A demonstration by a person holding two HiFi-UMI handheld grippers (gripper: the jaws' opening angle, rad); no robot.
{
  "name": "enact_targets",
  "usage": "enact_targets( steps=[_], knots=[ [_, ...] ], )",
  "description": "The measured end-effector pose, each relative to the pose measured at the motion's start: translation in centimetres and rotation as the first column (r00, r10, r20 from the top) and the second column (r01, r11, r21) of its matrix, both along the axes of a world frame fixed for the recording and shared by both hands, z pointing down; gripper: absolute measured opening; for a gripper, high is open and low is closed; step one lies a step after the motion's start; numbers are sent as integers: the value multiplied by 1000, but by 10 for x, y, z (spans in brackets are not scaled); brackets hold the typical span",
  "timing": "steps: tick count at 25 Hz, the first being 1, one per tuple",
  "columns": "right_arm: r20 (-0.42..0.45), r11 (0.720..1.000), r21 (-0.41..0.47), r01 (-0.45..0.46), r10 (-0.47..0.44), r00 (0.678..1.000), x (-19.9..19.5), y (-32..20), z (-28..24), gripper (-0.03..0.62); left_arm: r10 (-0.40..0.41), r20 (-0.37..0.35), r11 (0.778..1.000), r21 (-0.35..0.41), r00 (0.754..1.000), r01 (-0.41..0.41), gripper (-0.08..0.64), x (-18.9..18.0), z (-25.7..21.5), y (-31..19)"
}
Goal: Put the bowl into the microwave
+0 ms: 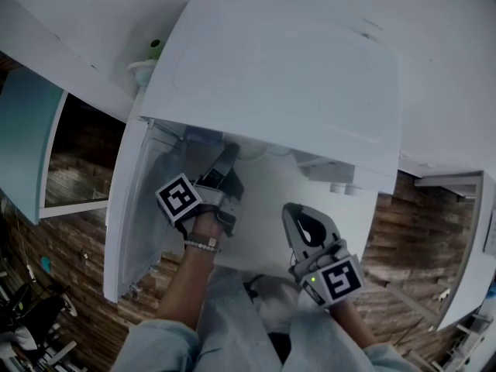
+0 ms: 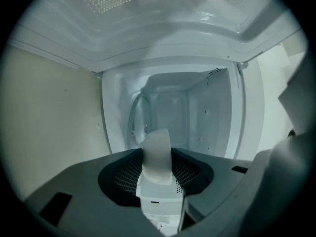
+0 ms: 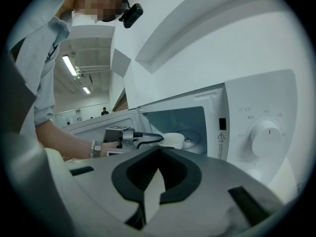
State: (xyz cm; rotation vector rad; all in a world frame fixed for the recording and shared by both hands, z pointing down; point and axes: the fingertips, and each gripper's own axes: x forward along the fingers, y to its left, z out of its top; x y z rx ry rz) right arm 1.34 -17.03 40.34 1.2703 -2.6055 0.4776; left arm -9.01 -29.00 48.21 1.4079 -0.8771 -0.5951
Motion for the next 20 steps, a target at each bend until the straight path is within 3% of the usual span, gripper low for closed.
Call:
enact_targets(
  steps=[8, 20],
  knots=[
    [-1, 1000, 5, 23, -23, 1000, -4, -3, -2, -2, -44, -22, 999, -18, 999, 44, 176, 0, 9, -23],
    [-5, 1000, -2, 30, -30, 1000, -3, -1, 2, -2, -29, 37, 1000, -8, 999, 30, 176, 10, 8, -44]
  ],
)
